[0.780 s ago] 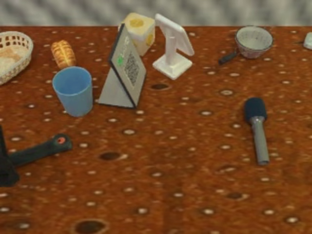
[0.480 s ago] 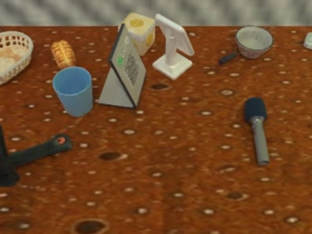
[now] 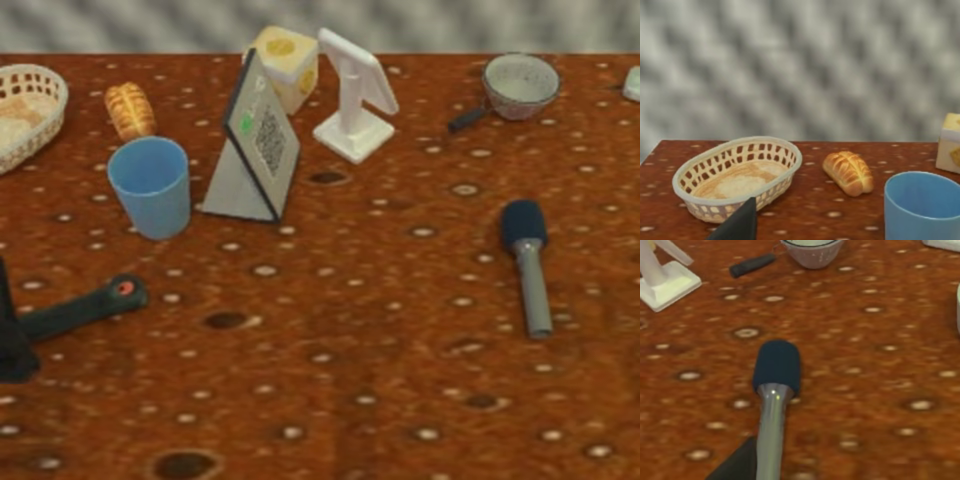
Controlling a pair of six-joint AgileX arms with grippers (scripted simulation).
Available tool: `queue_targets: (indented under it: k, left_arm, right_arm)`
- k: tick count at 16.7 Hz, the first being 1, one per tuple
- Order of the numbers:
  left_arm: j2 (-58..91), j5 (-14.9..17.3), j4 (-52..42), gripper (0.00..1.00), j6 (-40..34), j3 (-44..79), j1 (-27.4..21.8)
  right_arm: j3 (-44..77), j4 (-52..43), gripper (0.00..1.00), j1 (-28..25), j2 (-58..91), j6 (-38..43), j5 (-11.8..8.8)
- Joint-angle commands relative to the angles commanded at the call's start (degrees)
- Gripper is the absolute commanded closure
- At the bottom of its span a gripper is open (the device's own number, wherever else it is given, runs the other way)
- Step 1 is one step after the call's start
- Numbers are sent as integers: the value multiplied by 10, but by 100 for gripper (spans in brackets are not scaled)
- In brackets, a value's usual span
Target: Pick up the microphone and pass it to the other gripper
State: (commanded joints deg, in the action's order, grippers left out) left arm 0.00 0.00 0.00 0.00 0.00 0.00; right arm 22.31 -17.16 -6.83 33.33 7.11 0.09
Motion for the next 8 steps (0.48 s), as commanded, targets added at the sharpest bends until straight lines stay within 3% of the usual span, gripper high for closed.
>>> queue_targets:
  k: [8]
  left_arm:
    - [0,0,0,0,0,0,0]
  right_arm:
    - [283,-192,0,-76,409,87,12]
